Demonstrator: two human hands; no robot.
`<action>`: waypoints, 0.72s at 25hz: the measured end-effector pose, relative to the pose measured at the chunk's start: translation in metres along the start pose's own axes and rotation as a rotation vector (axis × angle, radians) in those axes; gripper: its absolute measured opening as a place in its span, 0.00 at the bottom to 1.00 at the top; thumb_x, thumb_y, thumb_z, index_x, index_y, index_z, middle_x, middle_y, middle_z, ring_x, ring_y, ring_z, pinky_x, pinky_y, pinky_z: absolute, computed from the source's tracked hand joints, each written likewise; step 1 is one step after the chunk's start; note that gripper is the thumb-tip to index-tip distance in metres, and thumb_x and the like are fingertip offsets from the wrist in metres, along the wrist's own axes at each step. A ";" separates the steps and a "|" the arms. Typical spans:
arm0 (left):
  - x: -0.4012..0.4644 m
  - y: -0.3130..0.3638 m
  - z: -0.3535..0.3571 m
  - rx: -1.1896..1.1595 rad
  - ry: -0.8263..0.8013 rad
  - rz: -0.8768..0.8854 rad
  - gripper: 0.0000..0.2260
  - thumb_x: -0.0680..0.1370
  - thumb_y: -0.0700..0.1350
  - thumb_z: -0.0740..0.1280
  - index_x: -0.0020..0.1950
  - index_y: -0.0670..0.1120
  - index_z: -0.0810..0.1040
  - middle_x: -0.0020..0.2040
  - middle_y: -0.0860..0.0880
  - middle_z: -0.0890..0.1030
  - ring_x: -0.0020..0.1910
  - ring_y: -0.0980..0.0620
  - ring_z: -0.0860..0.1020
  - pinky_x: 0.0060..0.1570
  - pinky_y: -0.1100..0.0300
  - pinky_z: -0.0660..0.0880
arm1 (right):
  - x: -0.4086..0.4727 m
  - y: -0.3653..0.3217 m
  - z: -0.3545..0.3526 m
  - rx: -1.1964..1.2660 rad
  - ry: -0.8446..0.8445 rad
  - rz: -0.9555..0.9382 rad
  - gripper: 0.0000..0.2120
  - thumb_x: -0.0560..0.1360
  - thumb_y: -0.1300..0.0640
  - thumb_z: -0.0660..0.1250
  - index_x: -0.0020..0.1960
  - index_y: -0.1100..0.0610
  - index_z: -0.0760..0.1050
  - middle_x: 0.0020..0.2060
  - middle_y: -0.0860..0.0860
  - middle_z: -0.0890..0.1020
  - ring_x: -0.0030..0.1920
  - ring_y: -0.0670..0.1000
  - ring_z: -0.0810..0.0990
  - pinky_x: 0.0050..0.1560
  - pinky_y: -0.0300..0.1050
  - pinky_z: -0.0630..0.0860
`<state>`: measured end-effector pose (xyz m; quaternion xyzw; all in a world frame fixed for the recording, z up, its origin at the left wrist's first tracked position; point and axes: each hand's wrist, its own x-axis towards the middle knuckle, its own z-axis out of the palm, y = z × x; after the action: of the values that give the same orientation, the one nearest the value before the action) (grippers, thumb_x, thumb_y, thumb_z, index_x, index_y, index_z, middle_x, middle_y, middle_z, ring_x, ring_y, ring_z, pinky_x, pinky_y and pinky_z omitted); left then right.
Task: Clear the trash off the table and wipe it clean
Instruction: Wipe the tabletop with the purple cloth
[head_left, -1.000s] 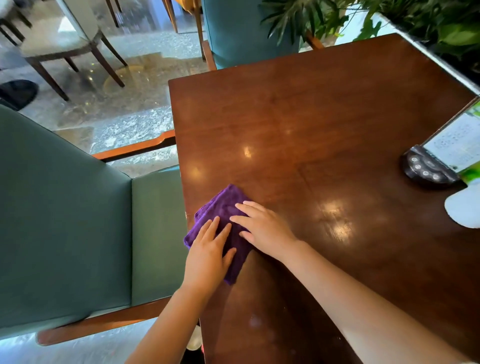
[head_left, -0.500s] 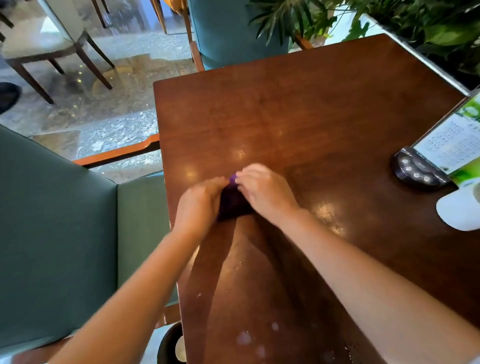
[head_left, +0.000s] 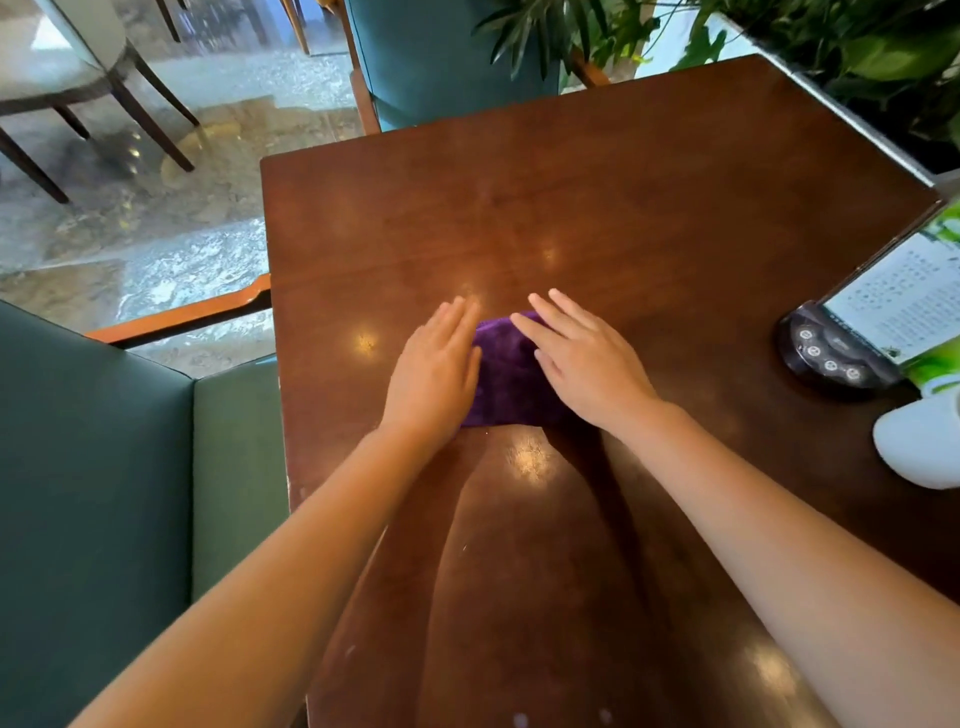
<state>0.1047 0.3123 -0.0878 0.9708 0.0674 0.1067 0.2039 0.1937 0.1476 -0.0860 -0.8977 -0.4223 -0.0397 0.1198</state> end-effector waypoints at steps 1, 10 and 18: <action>-0.002 0.000 0.010 0.043 -0.073 0.009 0.21 0.81 0.42 0.56 0.74 0.41 0.60 0.74 0.40 0.62 0.74 0.43 0.59 0.71 0.50 0.56 | 0.002 0.005 0.010 -0.017 -0.087 -0.043 0.22 0.80 0.54 0.55 0.73 0.50 0.59 0.74 0.52 0.62 0.75 0.52 0.55 0.72 0.51 0.56; -0.018 -0.021 0.028 0.283 -0.383 0.035 0.24 0.81 0.54 0.44 0.76 0.54 0.41 0.78 0.47 0.42 0.76 0.49 0.42 0.73 0.47 0.41 | -0.009 0.004 0.053 -0.078 -0.190 -0.009 0.27 0.78 0.41 0.47 0.75 0.47 0.50 0.76 0.55 0.52 0.76 0.56 0.48 0.72 0.57 0.46; -0.110 -0.021 0.006 0.317 -0.475 0.057 0.25 0.81 0.56 0.41 0.75 0.54 0.36 0.77 0.47 0.37 0.74 0.51 0.35 0.70 0.51 0.33 | -0.079 -0.064 0.053 -0.079 -0.211 0.007 0.29 0.78 0.41 0.49 0.75 0.50 0.48 0.76 0.58 0.51 0.75 0.59 0.48 0.71 0.58 0.45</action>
<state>-0.0021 0.3102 -0.1214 0.9899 0.0062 -0.1299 0.0567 0.0925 0.1415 -0.1394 -0.9023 -0.4276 0.0386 0.0394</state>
